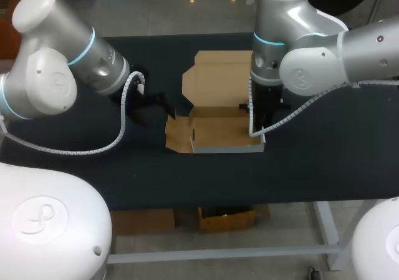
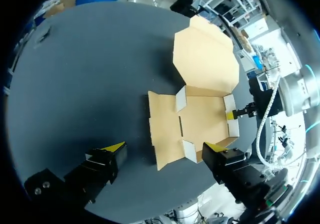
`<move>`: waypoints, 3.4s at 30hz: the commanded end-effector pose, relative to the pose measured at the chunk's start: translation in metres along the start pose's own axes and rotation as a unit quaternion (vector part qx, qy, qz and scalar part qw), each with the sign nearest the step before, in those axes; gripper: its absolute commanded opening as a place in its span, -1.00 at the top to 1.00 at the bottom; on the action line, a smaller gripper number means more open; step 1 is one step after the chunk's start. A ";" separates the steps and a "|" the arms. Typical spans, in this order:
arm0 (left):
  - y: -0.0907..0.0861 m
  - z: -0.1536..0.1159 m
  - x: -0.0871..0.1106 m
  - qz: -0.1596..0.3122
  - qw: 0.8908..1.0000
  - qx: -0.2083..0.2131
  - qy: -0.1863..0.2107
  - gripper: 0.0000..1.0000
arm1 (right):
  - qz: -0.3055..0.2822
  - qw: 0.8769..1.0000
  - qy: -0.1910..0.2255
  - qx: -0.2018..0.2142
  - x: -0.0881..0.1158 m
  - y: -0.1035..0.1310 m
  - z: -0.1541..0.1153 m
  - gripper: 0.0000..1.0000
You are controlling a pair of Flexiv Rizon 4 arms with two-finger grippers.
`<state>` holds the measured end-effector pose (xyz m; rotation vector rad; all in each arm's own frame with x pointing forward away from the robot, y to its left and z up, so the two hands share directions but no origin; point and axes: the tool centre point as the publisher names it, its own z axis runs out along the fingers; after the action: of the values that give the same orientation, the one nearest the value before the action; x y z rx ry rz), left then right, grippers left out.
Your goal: Assemble the packaging by folding the flat box into shape, placing the metal phone stand inside, and closing the box properly
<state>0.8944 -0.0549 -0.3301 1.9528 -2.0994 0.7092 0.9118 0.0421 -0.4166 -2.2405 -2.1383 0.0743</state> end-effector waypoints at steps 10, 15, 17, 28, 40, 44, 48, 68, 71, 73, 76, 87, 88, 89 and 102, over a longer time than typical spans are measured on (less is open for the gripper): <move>-0.012 0.037 -0.010 -0.037 0.999 -0.015 0.036 -1.00 | 0.000 1.000 -0.001 0.001 0.000 0.000 -0.001 1.00; -0.012 0.037 -0.010 -0.037 0.999 -0.015 0.036 -1.00 | 0.000 1.000 -0.001 0.001 0.000 0.000 -0.001 1.00; -0.012 0.037 -0.010 -0.037 0.999 -0.015 0.036 -1.00 | 0.000 1.000 -0.001 0.001 0.000 0.000 -0.001 1.00; -0.014 0.057 -0.014 -0.037 0.996 -0.056 0.053 -0.18 | 0.000 1.000 -0.001 0.001 0.000 0.000 -0.001 1.00; -0.012 0.080 -0.014 -0.050 0.991 -0.094 0.076 0.07 | 0.000 1.000 -0.001 0.001 0.000 0.000 -0.001 1.00; -0.011 0.080 -0.010 -0.052 0.991 -0.098 0.078 0.23 | 0.000 1.000 -0.001 0.001 0.000 0.000 -0.001 1.00; -0.010 0.081 -0.007 -0.060 0.992 -0.091 0.067 0.67 | 0.000 1.000 -0.001 0.001 0.000 0.000 -0.001 1.00; -0.011 0.073 0.040 -0.056 0.991 -0.046 -0.112 1.00 | 0.000 1.000 -0.001 0.001 0.000 0.000 -0.001 1.00; -0.013 0.076 0.047 -0.051 0.988 -0.037 -0.144 1.00 | 0.000 1.000 -0.001 0.001 0.000 0.000 -0.001 1.00; -0.014 0.077 0.051 -0.049 0.985 -0.028 -0.160 0.96 | 0.000 1.000 -0.001 0.001 0.000 0.000 -0.001 1.00; -0.014 0.077 0.056 -0.045 0.983 -0.022 -0.176 1.00 | 0.000 1.000 -0.001 0.001 0.000 0.000 -0.001 1.00; -0.006 0.066 0.062 -0.043 0.981 -0.018 -0.188 0.44 | 0.000 1.000 -0.001 0.001 0.000 0.000 -0.001 1.00; -0.006 0.064 0.061 -0.043 0.981 -0.018 -0.187 0.44 | 0.000 1.000 -0.001 0.001 0.000 0.000 -0.001 1.00; -0.005 0.062 0.060 -0.044 0.982 -0.017 -0.184 0.42 | 0.000 1.000 -0.001 0.001 0.000 0.000 -0.001 1.00; -0.003 0.037 0.014 -0.078 0.992 -0.047 -0.083 0.40 | 0.000 1.000 -0.001 0.001 0.000 0.000 -0.001 1.00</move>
<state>0.8991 -0.1016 -0.3531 2.2403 -2.0608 0.3253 0.9114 0.0416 -0.4165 -2.2400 -2.1380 0.0724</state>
